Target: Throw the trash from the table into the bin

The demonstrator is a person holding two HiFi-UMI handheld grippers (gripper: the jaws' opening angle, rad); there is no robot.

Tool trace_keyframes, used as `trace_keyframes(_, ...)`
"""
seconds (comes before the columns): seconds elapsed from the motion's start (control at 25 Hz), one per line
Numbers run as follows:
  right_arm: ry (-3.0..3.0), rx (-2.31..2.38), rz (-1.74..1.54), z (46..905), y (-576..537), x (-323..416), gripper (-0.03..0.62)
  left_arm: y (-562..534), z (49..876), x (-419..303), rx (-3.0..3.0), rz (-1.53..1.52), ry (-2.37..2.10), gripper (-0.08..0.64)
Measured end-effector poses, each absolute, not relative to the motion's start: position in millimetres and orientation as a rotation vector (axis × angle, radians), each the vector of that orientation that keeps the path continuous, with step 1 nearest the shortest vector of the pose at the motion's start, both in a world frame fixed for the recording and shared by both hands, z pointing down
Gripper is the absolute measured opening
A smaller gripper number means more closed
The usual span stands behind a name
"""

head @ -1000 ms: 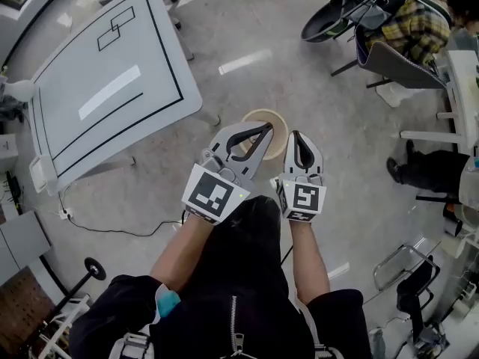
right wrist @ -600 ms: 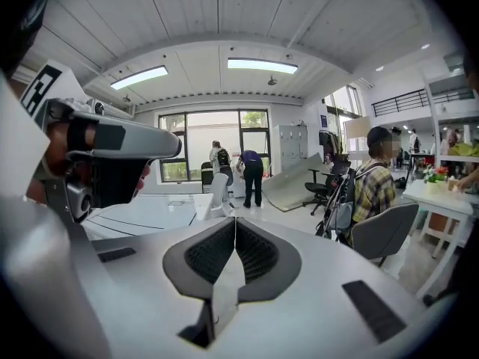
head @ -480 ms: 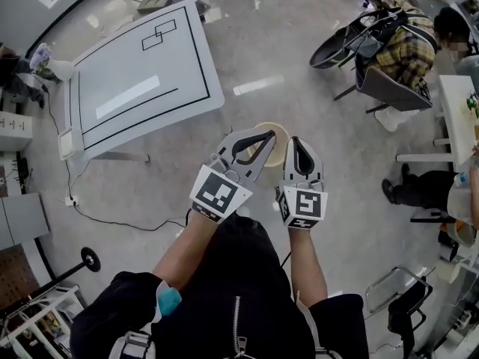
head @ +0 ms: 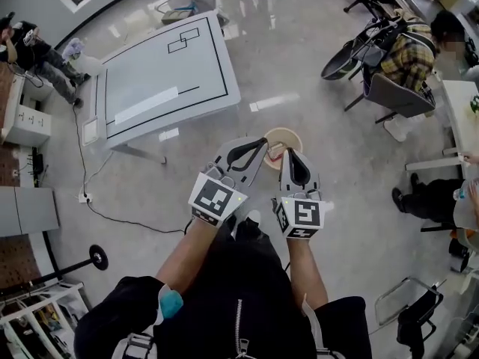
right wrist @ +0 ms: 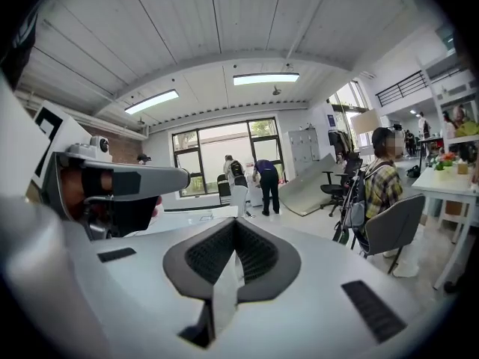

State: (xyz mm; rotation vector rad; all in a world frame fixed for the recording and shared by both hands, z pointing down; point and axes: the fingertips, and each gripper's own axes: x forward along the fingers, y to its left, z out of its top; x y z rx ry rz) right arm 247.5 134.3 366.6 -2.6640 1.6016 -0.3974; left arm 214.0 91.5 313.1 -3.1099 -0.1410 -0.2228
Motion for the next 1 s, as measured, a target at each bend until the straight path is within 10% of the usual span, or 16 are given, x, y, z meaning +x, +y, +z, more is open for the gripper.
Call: trace_keyframes(1.0, 1.816, -2.665, -0.351, 350, 100, 99, 0.008, 47, 290, 72, -3.132, -0.074, 0.007, 0.005)
